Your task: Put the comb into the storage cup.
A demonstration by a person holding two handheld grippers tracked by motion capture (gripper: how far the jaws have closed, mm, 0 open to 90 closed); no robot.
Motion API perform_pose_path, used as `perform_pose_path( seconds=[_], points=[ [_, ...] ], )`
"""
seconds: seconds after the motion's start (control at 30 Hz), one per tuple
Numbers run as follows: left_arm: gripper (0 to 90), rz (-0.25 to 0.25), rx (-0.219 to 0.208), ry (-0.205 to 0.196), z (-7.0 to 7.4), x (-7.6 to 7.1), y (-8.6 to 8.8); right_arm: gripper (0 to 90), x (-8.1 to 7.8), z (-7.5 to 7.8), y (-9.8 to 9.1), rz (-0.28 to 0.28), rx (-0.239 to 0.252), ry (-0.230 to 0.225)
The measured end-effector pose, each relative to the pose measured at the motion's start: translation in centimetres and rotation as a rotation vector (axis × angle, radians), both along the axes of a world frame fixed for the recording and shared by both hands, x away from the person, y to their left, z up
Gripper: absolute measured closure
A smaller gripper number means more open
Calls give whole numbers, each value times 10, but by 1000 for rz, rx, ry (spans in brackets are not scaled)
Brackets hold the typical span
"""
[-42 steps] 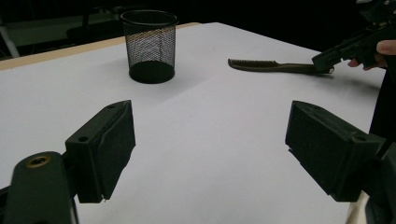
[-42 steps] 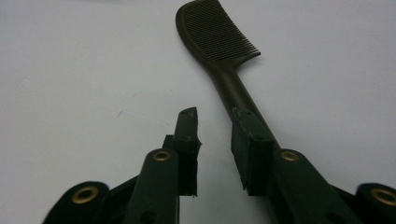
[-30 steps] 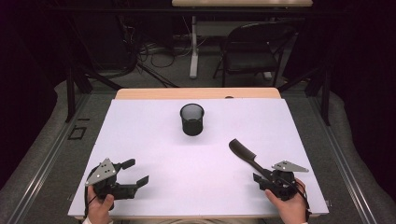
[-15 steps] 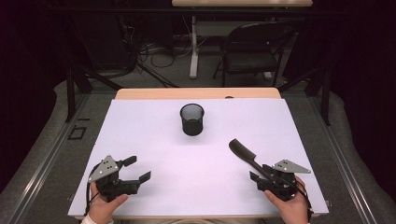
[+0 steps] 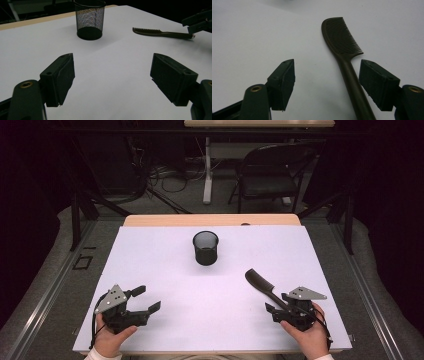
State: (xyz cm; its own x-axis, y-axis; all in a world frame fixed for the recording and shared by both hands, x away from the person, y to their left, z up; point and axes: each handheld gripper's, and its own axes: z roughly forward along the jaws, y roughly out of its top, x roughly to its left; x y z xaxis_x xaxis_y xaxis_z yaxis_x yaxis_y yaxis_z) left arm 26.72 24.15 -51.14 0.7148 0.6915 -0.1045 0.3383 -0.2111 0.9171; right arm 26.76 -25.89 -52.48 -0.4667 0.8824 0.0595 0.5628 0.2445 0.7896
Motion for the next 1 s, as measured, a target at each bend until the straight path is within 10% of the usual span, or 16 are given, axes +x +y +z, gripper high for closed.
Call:
perform_pose_path(
  seconds=[0.57,1.0],
  points=[
    [198,-13,12,17,-5,-3,-4,150,24,21,-13,-2,3,106],
    [198,-24,29,23,-6,-3,-6,141,35,29,-11,47,-123,181]
  ],
)
